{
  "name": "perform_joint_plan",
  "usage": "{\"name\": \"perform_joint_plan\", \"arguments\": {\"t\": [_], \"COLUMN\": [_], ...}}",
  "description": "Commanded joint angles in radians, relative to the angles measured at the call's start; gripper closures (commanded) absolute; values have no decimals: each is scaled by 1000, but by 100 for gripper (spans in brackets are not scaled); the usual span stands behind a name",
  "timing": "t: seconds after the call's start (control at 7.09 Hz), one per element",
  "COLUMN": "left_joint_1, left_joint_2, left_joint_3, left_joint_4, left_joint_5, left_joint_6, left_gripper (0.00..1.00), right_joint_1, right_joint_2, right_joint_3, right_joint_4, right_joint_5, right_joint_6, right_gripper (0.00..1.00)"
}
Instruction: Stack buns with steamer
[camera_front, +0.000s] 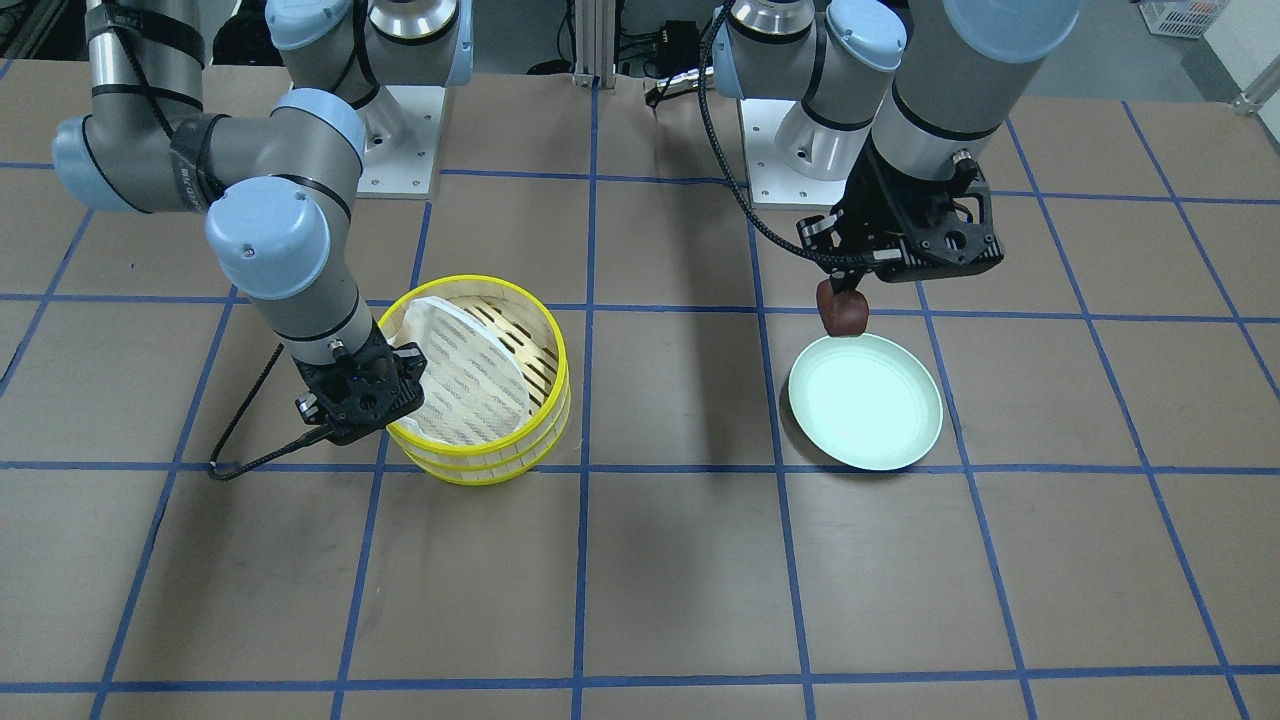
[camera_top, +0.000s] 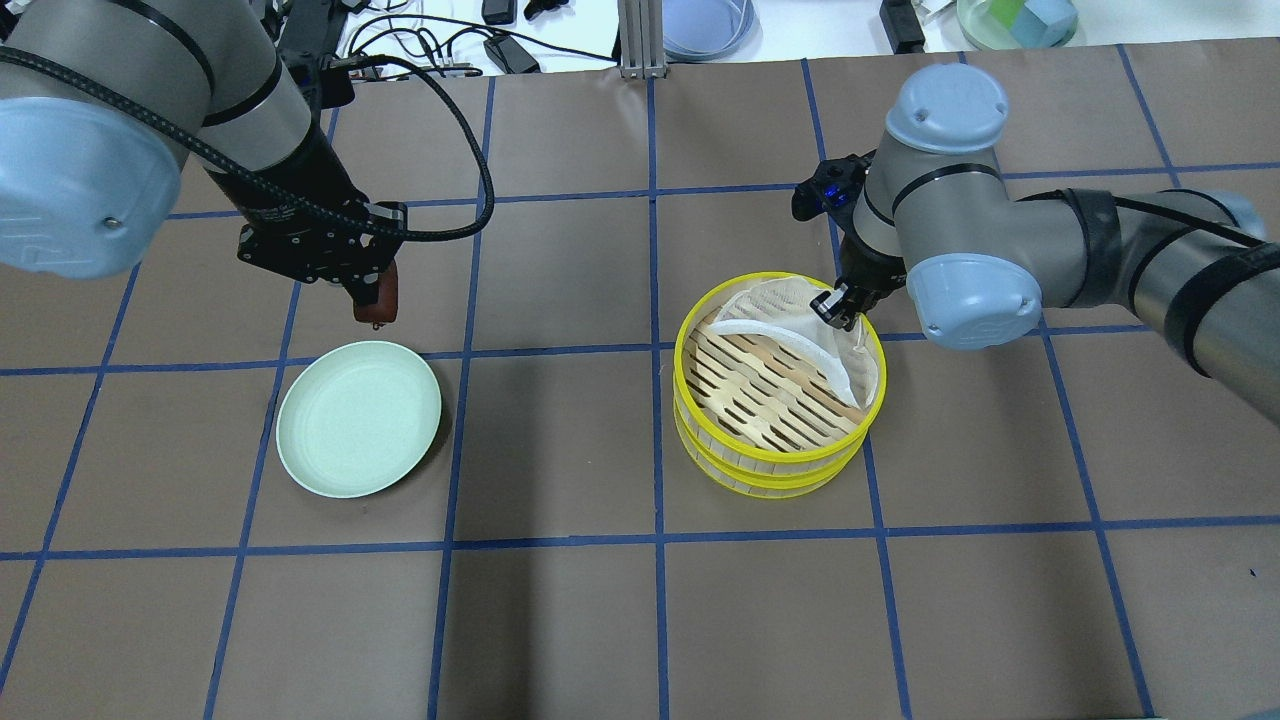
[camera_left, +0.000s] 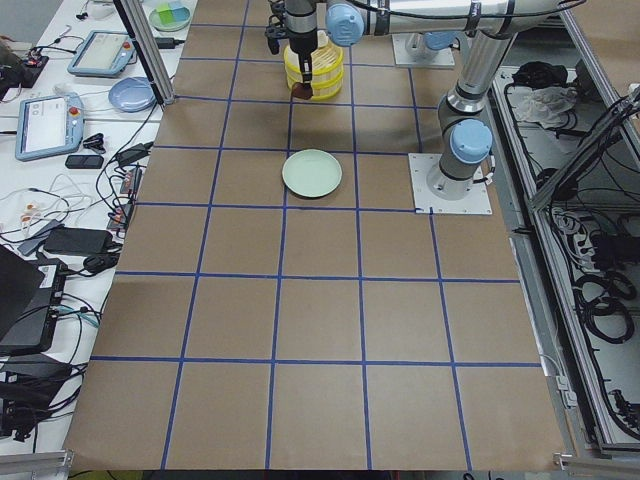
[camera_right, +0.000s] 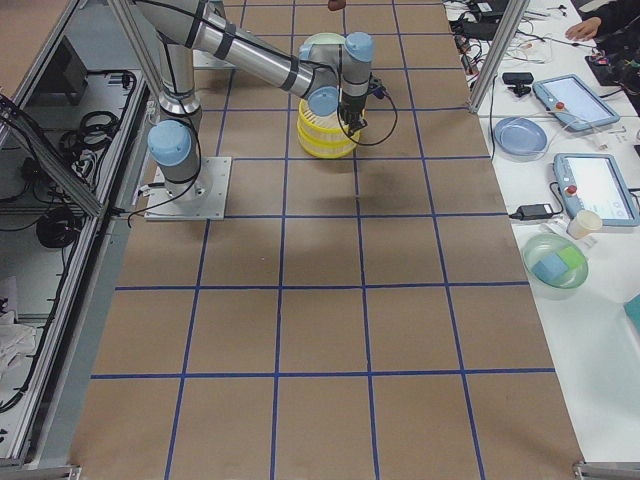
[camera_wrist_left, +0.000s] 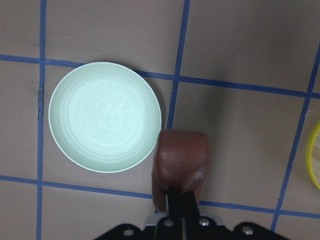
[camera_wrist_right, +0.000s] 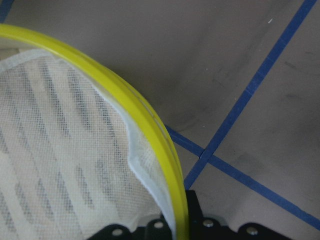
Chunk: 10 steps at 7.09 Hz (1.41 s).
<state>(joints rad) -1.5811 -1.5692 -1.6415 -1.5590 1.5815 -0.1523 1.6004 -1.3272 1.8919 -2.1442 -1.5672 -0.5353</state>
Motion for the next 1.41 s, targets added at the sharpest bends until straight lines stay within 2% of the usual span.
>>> {"name": "perform_joint_plan", "arguments": {"t": [0.0,0.14,0.42,0.56,0.85,0.99,1.13,1.27], "left_joint_1": [1,0,0,0,0,0,0,-8], "left_joint_2": [21,21,27,28,14,20,27,23], "left_joint_3": [9,23,29,23,22,22,22,25], "left_joint_4": [-7,-7,-33,-38,-33,-36,-36,-35], "left_joint_5": [0,-9,-1,-6,0,0,-3,-33], "left_joint_6": [2,-1,-6,-19,-21,-23,-30,-86], "left_gripper": [100,100,100,100,100,100,100,100], "right_joint_1": [1,1,1,1,1,1,1,1], "right_joint_2": [0,0,-1,-3,-64,-142,-202,-211], "right_joint_3": [1,4,6,4,-11,-48,-145,-265], "right_joint_4": [1,3,6,24,43,146,303,425], "right_joint_5": [-7,-5,-5,-4,-4,6,9,12], "right_joint_6": [0,6,8,9,12,17,82,157], "right_gripper": [90,74,20,1,1,1,1,1]}}
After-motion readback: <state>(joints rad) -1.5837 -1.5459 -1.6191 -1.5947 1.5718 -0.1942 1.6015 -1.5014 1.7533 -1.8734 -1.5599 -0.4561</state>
